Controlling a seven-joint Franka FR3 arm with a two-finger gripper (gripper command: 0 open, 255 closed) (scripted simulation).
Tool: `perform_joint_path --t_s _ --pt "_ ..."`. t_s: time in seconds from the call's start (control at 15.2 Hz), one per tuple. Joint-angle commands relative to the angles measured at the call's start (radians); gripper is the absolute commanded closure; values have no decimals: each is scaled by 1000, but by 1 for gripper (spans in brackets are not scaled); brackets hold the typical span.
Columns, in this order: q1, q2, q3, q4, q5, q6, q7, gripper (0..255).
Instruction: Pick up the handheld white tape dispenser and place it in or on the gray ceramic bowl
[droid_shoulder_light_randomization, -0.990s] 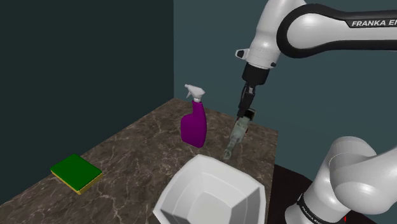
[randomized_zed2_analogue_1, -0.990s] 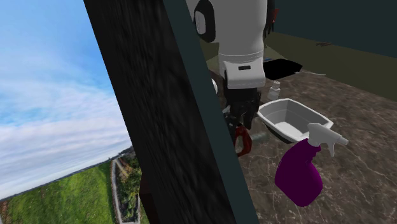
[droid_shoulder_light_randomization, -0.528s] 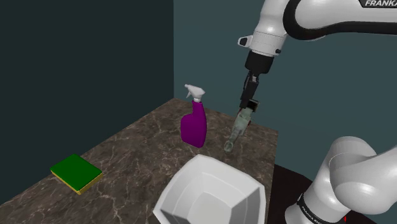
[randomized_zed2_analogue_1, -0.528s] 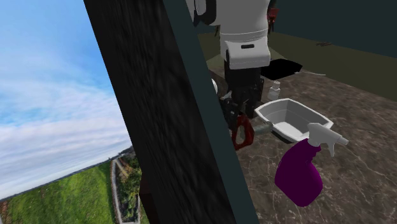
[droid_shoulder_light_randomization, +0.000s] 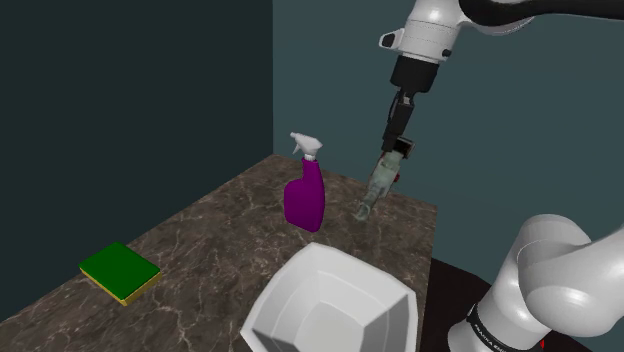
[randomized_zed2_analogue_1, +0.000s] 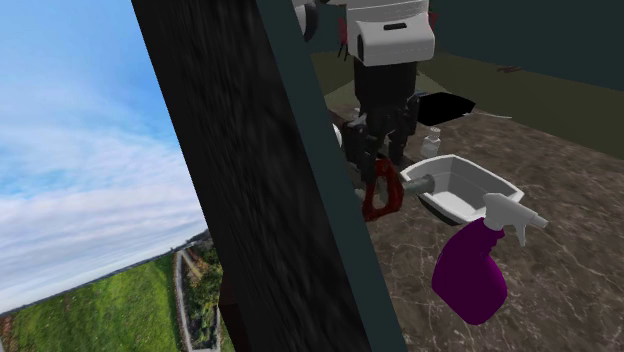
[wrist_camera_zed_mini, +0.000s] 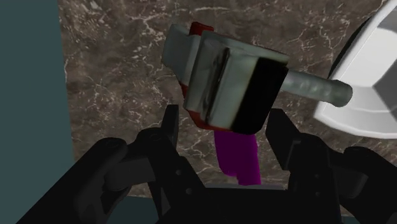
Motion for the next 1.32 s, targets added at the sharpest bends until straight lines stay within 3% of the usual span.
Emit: perform_joint_path --t_s 0.0,0.2,0.73,1.25 --pt "1 11 1 34 1 -23 4 255" --pt "1 22 1 76 0 -53 6 255" --pt "48 28 160 160 83 -108 199 255" --pt "78 104 324 312 146 -151 399 255"
